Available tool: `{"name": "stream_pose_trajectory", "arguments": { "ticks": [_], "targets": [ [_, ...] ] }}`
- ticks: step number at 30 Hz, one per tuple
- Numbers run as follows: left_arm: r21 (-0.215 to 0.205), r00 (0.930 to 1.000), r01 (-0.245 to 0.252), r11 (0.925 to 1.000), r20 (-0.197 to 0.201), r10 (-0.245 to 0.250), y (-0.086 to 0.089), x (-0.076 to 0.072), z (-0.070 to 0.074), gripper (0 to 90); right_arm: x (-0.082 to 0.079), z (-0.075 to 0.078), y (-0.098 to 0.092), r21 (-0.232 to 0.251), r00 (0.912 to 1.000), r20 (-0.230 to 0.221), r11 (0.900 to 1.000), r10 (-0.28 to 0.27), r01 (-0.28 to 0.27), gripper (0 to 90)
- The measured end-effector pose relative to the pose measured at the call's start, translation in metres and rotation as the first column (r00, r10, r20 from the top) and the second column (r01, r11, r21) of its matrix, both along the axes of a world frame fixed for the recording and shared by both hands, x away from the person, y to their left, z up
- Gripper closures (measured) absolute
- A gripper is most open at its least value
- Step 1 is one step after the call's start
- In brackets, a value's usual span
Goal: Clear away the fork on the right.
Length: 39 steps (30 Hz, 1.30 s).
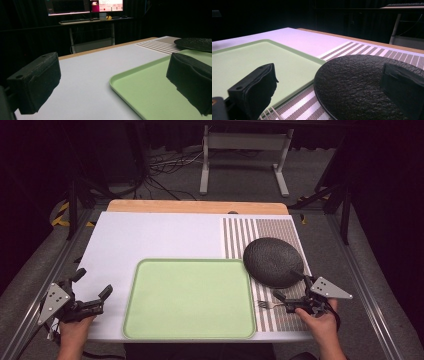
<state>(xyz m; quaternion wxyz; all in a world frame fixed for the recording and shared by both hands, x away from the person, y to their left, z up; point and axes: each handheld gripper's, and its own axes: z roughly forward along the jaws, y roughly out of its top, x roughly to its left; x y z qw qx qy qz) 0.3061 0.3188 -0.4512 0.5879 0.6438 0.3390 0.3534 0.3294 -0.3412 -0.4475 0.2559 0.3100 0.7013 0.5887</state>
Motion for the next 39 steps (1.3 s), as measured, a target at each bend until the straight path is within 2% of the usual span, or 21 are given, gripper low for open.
{"name": "stream_pose_trajectory", "arguments": {
  "ticks": [25, 31, 37, 39],
  "targets": [
    [0.009, 1.0, 0.004, 1.0, -0.003, -0.004, -0.002, 0.0, 0.0, 0.1, 0.0, 0.003, 0.0, -0.002, 1.0, 0.0, 1.0, 0.004, -0.004, 1.7],
    [0.011, 1.0, 0.003, 0.9999, -0.006, -0.003, -0.003, -0.001, 0.0, 0.1, 0.007, 0.01, 0.005, -0.01, 0.9998, 0.007, 1.0, 0.016, -0.016, 1.8],
    [0.012, 1.0, 0.001, 0.9999, -0.003, -0.001, -0.003, -0.002, 0.0, 0.1, 0.015, 0.022, 0.013, -0.004, 0.9984, 0.021, 0.999, 0.052, -0.052, 1.4],
    [0.012, 1.0, -0.001, 0.9999, -0.002, 0.001, -0.003, -0.002, 0.0, 0.1, 0.018, 0.024, 0.015, -0.019, 0.9973, 0.023, 0.997, 0.069, -0.069, 0.6]
  ]
}}
